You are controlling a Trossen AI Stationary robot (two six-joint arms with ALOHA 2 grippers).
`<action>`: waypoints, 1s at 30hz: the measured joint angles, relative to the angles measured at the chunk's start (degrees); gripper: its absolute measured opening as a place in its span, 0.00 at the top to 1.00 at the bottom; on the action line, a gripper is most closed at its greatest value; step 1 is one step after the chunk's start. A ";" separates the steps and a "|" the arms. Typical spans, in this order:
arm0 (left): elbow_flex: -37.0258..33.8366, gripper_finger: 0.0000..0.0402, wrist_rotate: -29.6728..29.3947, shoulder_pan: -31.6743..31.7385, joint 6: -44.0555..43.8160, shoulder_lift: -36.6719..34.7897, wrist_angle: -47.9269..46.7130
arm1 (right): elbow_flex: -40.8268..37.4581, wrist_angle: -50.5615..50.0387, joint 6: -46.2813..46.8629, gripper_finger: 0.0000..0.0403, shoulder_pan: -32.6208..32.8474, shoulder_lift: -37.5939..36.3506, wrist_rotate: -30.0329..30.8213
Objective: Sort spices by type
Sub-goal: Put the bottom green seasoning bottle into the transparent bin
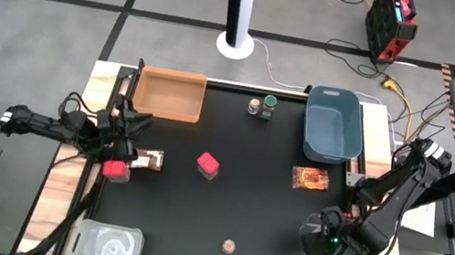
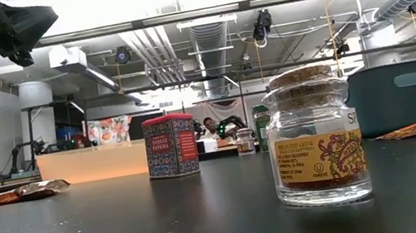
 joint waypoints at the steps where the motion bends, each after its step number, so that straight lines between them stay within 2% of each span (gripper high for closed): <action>1: 0.00 0.84 -0.01 -0.01 0.00 0.00 0.00 | -0.06 0.06 0.10 0.52 0.00 0.00 0.02; 8: 0.00 0.84 0.00 0.00 0.00 0.00 0.02 | -0.46 3.19 1.51 0.52 -0.02 0.00 0.02; 30: 0.00 0.84 0.00 -0.01 -0.59 0.00 0.02 | -1.89 0.21 3.45 0.52 -0.98 -0.02 0.02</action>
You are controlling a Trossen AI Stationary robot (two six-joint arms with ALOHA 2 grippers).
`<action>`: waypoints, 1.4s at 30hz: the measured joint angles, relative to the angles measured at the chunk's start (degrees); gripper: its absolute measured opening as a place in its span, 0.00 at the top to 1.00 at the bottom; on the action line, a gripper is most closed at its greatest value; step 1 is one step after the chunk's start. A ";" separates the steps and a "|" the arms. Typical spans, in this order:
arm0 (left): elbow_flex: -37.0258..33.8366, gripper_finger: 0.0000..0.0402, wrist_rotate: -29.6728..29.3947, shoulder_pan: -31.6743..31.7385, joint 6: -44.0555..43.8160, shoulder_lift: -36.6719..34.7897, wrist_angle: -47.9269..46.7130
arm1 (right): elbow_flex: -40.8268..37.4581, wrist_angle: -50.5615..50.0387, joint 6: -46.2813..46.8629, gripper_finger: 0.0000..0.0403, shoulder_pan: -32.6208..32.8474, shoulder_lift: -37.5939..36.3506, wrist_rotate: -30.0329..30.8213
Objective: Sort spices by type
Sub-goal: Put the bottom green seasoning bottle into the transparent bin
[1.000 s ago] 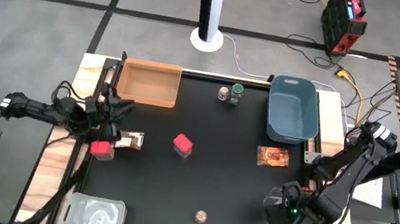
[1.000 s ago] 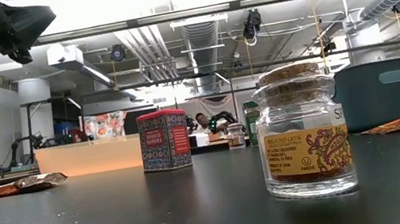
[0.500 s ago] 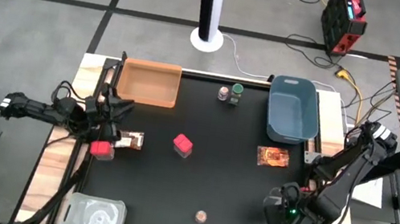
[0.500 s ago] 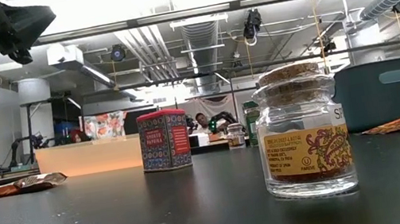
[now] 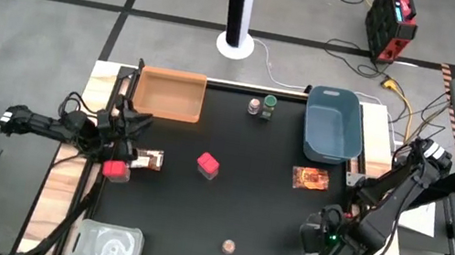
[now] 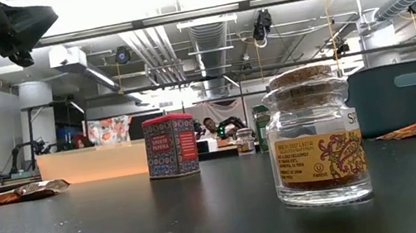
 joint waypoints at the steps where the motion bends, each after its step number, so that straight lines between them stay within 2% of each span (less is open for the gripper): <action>1: 0.00 0.84 -0.02 0.01 -0.01 0.00 0.00 | -0.03 -0.24 -0.22 0.52 -0.31 -0.02 -0.03; 6: 0.00 0.84 0.00 0.01 -0.02 0.00 0.00 | -0.03 -0.11 -1.40 0.51 -1.71 -0.03 -0.06; 14: 0.00 0.84 0.00 0.01 -0.02 0.00 -0.02 | -0.03 -0.11 -3.30 0.43 -2.43 -0.02 0.02; 31: 0.00 0.84 0.00 0.01 -0.02 0.00 -0.07 | 1.92 -1.28 -0.92 0.28 -2.43 -2.65 -0.15; 39: 0.00 0.84 0.00 -0.01 -0.02 0.02 -0.11 | 5.77 -1.33 -2.42 0.30 -0.98 -3.39 -0.43; 42: 0.00 0.84 -0.02 -0.01 -0.02 0.00 -0.11 | 7.48 -1.41 -3.17 0.33 0.00 -3.39 -3.74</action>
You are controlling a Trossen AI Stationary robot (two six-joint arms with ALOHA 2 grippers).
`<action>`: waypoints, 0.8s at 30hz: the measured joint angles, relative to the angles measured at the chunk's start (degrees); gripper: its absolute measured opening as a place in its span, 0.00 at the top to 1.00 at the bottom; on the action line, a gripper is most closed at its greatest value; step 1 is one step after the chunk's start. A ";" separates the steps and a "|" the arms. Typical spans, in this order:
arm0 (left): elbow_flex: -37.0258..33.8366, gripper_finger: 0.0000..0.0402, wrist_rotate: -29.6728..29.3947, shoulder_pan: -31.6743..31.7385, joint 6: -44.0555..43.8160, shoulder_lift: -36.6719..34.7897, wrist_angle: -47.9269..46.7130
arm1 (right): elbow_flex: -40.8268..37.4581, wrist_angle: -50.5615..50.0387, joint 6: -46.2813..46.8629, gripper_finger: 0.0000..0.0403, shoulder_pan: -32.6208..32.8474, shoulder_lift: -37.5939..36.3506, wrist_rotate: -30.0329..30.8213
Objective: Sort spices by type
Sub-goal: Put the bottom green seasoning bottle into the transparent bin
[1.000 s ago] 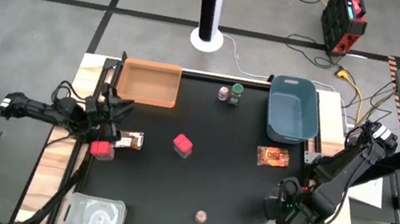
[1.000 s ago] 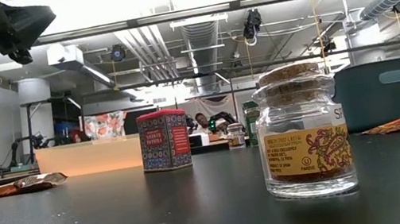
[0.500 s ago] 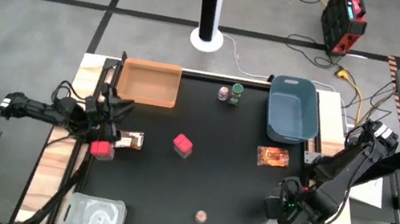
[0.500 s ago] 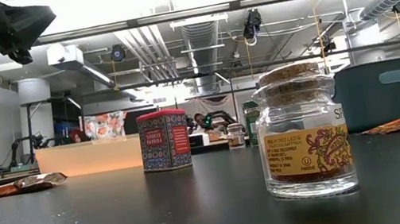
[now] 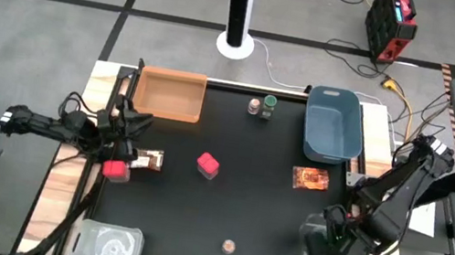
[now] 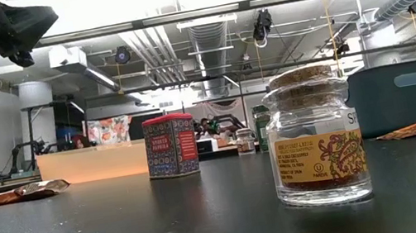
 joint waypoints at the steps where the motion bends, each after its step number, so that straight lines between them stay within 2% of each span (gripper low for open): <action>1: 0.00 0.84 0.01 0.02 0.00 0.01 0.00 | 0.31 -0.02 0.18 0.35 0.30 0.07 -1.36; 6: 0.00 0.84 0.00 0.02 0.00 0.01 0.01 | 0.79 1.23 -6.77 0.49 2.12 2.31 -3.85; 14: 0.00 0.84 0.01 0.01 -0.01 0.01 -0.05 | 0.77 11.38 -44.86 0.92 3.31 11.04 -4.01; 18: 0.00 0.84 0.02 0.00 -0.02 0.02 -0.11 | 0.75 9.20 -52.51 0.97 2.82 14.51 -4.97; 24: 0.02 0.84 0.00 0.02 -0.02 0.02 -0.14 | 0.73 3.63 -55.92 0.98 2.73 15.82 -4.53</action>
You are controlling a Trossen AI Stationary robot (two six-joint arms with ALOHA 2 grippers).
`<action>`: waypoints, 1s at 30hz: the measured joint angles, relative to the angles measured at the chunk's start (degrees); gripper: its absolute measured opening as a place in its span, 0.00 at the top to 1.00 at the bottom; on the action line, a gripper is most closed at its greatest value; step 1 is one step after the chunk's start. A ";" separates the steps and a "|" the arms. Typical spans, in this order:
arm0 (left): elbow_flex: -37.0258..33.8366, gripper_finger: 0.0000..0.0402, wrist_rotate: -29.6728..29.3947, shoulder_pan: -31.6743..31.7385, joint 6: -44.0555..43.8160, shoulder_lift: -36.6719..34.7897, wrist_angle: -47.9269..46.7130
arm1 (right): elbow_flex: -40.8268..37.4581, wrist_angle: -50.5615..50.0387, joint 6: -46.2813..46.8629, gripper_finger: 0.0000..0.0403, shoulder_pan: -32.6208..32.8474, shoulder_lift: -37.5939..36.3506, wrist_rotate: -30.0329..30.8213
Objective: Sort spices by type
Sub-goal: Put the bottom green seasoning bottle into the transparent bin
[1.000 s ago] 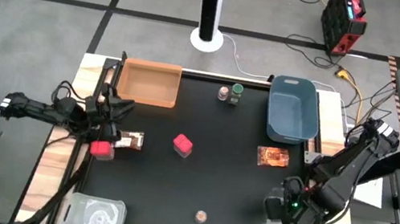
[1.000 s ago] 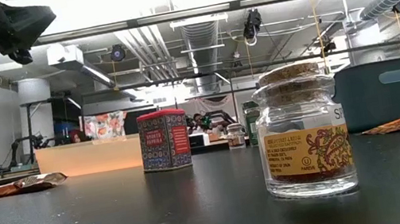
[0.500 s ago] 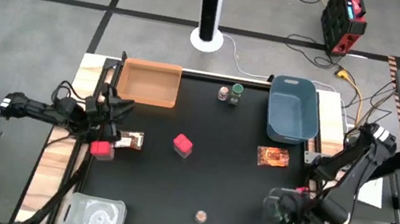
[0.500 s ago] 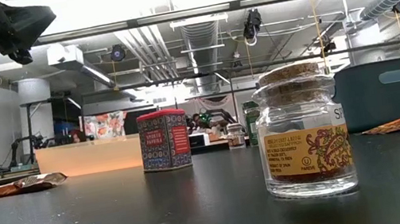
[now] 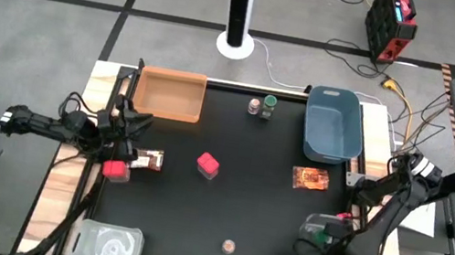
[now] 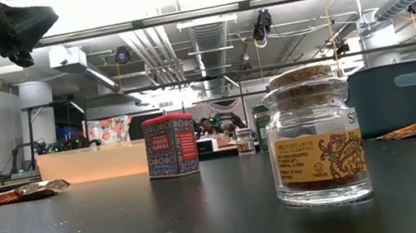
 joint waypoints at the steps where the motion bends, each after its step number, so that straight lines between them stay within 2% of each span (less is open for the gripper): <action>1: -0.02 0.84 0.00 -0.02 0.00 0.00 -0.02 | 0.00 -0.96 0.39 0.98 0.02 -0.02 0.78; 8: -0.02 0.84 0.01 -0.01 0.00 0.01 -0.04 | -0.02 -2.77 2.84 0.98 -0.04 -0.68 8.25; 30: -0.02 0.84 0.02 -0.02 0.00 0.04 -0.13 | -0.02 -6.17 7.02 0.98 -0.37 -0.76 9.09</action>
